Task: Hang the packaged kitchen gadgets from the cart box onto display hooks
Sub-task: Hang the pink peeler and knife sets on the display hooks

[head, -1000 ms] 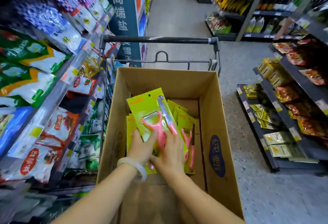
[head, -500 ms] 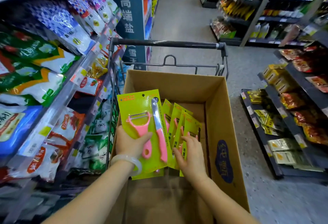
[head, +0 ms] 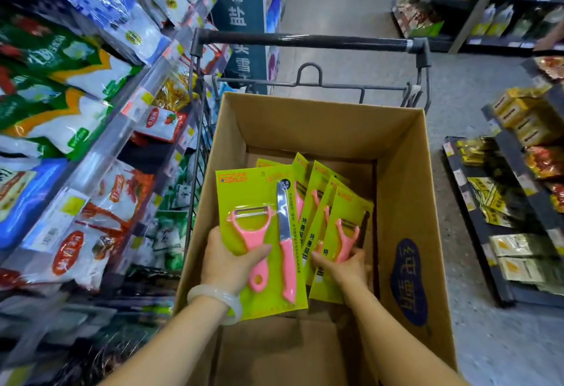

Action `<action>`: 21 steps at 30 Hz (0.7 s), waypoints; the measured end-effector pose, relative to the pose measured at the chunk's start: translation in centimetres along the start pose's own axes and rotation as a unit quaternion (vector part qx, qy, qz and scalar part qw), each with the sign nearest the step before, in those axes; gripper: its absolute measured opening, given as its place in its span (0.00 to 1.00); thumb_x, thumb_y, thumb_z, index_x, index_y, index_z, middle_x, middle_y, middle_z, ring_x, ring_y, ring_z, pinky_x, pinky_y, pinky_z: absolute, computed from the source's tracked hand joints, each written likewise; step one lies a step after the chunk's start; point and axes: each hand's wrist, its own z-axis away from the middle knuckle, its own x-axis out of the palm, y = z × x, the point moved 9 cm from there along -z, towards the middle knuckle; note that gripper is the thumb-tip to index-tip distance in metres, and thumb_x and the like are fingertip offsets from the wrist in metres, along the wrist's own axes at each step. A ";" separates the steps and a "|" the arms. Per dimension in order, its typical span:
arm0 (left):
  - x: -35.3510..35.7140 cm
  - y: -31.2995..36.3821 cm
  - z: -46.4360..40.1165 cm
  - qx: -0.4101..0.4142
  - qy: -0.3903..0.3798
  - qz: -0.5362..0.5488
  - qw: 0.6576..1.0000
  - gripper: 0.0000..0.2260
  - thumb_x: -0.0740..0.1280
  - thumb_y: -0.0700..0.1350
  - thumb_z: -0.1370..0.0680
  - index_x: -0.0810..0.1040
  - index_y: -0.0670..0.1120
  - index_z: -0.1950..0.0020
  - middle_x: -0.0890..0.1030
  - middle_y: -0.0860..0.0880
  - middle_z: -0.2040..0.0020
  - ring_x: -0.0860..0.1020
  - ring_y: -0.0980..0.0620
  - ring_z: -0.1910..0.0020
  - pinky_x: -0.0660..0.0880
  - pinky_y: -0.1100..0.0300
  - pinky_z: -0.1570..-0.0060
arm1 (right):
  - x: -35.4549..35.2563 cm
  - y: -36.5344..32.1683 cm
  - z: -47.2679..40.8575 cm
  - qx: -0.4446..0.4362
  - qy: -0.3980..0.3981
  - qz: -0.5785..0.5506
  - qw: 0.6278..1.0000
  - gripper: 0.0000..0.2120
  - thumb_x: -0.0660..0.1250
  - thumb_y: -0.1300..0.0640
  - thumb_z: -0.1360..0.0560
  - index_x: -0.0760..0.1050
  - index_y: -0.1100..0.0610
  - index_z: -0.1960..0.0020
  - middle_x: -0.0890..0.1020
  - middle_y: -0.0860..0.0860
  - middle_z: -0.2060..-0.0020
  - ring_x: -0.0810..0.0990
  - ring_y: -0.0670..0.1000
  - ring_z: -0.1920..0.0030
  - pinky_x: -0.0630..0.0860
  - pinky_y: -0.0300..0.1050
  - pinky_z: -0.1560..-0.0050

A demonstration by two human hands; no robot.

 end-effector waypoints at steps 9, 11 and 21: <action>-1.4 0.6 1.6 0.011 0.001 0.045 0.999 0.26 0.78 0.39 0.36 0.69 0.49 0.45 0.80 0.50 0.51 0.79 0.50 0.51 0.72 0.52 0.48 | -0.9 -6.5 5.0 -0.162 0.006 0.020 0.987 0.43 0.80 0.43 0.43 0.62 0.55 0.37 0.62 0.56 0.38 0.65 0.57 0.35 0.71 0.56 0.37; -2.0 1.0 2.2 0.024 0.012 0.036 0.999 0.26 0.78 0.40 0.36 0.69 0.50 0.45 0.78 0.53 0.51 0.77 0.53 0.51 0.71 0.54 0.49 | -1.6 -8.6 6.5 -0.202 0.003 0.018 0.979 0.41 0.79 0.45 0.41 0.62 0.54 0.36 0.62 0.57 0.37 0.62 0.56 0.33 0.65 0.50 0.33; -7.7 2.6 7.2 0.076 0.064 0.084 0.992 0.34 0.79 0.46 0.37 0.67 0.55 0.35 0.77 0.56 0.43 0.75 0.52 0.42 0.70 0.53 0.39 | -3.2 -17.2 17.3 -0.396 0.000 0.047 0.917 0.39 0.77 0.41 0.42 0.66 0.49 0.36 0.61 0.54 0.38 0.61 0.55 0.33 0.63 0.51 0.31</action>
